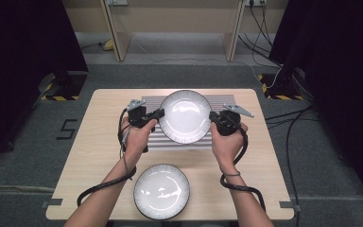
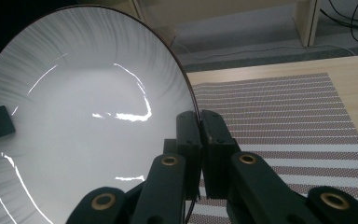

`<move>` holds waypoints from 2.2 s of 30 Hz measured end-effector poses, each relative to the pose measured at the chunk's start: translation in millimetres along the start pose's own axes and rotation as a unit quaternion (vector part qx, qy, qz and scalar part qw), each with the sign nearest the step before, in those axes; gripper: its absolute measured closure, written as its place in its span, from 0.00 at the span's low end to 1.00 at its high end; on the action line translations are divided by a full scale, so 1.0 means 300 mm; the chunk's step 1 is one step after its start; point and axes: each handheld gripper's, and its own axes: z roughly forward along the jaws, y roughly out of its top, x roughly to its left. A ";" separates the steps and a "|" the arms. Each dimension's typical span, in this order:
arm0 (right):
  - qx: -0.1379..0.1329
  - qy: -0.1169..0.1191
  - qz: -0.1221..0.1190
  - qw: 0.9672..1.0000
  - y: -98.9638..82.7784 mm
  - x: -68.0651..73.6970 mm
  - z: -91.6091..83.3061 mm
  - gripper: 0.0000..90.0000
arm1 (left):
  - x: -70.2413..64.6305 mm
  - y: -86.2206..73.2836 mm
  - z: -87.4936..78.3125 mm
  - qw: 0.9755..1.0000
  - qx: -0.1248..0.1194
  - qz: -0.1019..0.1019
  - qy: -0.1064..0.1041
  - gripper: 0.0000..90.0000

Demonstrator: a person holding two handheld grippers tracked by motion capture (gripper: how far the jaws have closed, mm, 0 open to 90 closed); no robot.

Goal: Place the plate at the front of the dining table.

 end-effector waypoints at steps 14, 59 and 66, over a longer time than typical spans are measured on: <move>0.002 -0.002 -0.001 1.000 0.008 -0.001 0.023 0.97 | 0.014 0.002 0.021 1.000 0.003 -0.005 0.006 0.94; 0.006 -0.012 0.008 1.000 0.034 -0.018 0.091 0.97 | 0.046 0.024 0.092 1.000 0.015 -0.016 0.014 0.93; 0.009 -0.015 0.010 1.000 0.034 -0.022 0.103 0.97 | 0.053 0.019 0.108 1.000 0.018 -0.020 0.015 0.93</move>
